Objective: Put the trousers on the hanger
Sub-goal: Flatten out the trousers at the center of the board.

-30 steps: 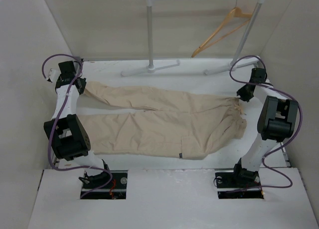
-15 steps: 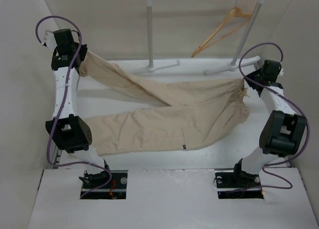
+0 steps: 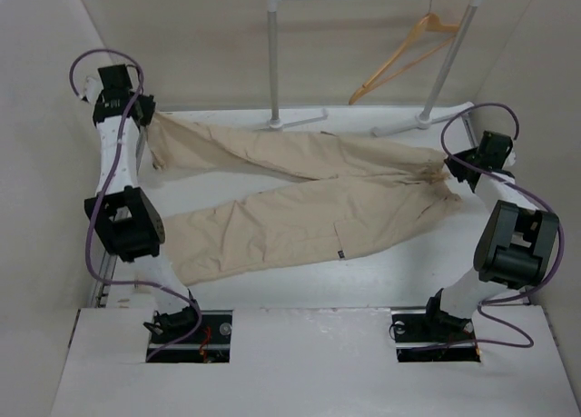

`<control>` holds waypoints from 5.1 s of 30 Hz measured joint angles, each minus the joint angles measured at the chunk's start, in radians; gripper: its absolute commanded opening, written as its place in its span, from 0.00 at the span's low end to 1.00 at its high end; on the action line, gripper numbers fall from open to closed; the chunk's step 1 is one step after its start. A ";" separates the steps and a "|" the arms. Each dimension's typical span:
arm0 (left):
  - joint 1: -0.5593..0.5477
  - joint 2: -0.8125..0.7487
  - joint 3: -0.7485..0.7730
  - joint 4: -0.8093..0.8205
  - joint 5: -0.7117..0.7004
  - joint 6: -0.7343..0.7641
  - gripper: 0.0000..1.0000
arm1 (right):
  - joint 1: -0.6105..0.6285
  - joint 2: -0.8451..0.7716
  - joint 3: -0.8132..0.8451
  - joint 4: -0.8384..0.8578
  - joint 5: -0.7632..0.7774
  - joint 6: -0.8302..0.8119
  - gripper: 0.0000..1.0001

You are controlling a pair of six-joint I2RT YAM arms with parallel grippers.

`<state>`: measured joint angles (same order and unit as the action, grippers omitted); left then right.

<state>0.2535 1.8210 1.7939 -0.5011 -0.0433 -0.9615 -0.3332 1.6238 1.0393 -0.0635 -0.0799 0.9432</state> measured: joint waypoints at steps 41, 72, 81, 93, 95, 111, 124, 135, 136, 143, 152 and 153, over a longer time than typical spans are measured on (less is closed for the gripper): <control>0.037 -0.374 -0.546 0.146 -0.232 0.132 0.34 | -0.059 0.084 0.138 -0.161 0.005 0.013 0.09; -0.397 0.007 -0.444 0.057 -0.380 0.553 0.43 | 0.330 -0.384 -0.270 -0.167 0.181 -0.024 0.64; -0.396 0.037 -0.442 0.025 -0.388 0.552 0.38 | 0.367 -0.602 -0.441 -0.191 0.177 -0.024 0.65; -0.364 0.111 -0.376 0.004 -0.393 0.534 0.01 | 0.367 -0.642 -0.490 -0.227 0.147 -0.032 0.62; -0.332 0.112 -0.307 -0.006 -0.393 0.523 0.01 | 0.368 -0.643 -0.494 -0.228 0.145 -0.031 0.62; -0.047 0.358 0.307 -0.003 -0.441 0.413 0.52 | 0.362 -0.642 -0.475 -0.366 0.151 -0.031 0.68; -0.668 -0.124 -0.573 0.117 -0.272 0.298 0.48 | 0.222 -0.560 -0.410 -0.431 0.236 -0.029 0.62; -0.807 -0.244 -0.907 0.154 -0.123 0.219 0.39 | 0.124 -0.293 -0.404 -0.344 0.282 -0.053 0.13; -0.801 -0.258 -0.938 0.157 -0.124 0.211 0.38 | 0.124 -0.299 -0.404 -0.343 0.282 -0.048 0.09; -0.655 -0.500 -1.151 0.129 -0.091 0.180 0.37 | 0.076 -0.579 -0.508 -0.475 0.257 0.000 0.01; -0.547 -0.615 -1.169 -0.109 -0.096 0.193 0.49 | 0.122 -0.810 -0.517 -0.716 0.263 0.071 0.66; -0.539 -0.622 -1.154 -0.132 -0.098 0.195 0.50 | 0.135 -0.837 -0.515 -0.733 0.265 0.071 0.70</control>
<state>-0.2859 1.1992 0.6403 -0.6327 -0.1410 -0.7662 -0.1978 0.7872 0.5243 -0.7967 0.1852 1.0145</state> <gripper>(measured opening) 0.484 0.633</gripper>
